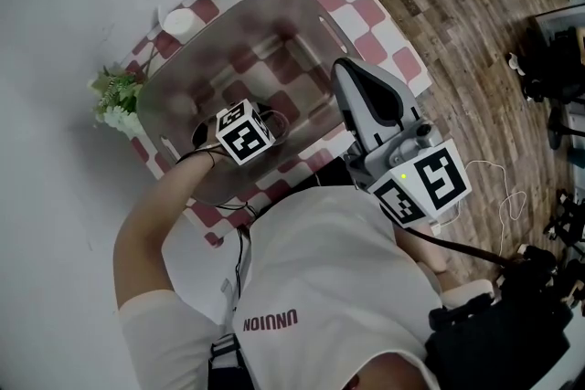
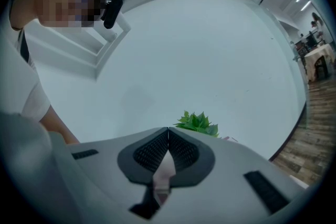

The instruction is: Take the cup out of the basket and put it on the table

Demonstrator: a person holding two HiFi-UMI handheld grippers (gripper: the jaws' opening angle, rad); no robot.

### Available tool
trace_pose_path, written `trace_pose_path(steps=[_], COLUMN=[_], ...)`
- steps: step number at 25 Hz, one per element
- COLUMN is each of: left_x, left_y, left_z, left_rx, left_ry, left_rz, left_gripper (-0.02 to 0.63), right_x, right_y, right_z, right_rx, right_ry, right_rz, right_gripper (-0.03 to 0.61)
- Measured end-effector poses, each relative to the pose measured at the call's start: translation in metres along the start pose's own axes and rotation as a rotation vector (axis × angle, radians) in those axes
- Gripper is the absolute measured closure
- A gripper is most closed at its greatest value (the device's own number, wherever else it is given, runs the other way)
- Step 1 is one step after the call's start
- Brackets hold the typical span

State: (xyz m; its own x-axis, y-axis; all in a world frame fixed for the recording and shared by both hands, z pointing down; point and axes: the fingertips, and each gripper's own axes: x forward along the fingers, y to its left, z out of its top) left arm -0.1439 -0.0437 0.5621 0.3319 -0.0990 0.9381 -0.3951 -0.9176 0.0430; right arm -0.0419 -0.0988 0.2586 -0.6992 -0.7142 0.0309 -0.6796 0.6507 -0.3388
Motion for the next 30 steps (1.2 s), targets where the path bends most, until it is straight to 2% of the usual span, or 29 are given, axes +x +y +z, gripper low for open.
trace_pose_path(steps=[5, 18, 30], left_x=[-0.005, -0.03, -0.059], left_y=[0.0, 0.02, 0.031], left_z=[0.002, 0.017, 0.043], left_rx=[0.032, -0.048, -0.114], left_ry=[0.01, -0.052, -0.18], left_rz=[0.005, 0.054, 0.139], left_gripper=[0.578, 0.58, 0.58], right_x=[-0.002, -0.007, -0.012], right_y=[0.0, 0.003, 0.008], right_z=[0.001, 0.003, 0.004], right_rx=[-0.007, -0.023, -0.021], right_ry=[0.006, 0.0, -0.009], right_rz=[0.0, -0.005, -0.008], right_gripper=[0.561, 0.561, 0.561])
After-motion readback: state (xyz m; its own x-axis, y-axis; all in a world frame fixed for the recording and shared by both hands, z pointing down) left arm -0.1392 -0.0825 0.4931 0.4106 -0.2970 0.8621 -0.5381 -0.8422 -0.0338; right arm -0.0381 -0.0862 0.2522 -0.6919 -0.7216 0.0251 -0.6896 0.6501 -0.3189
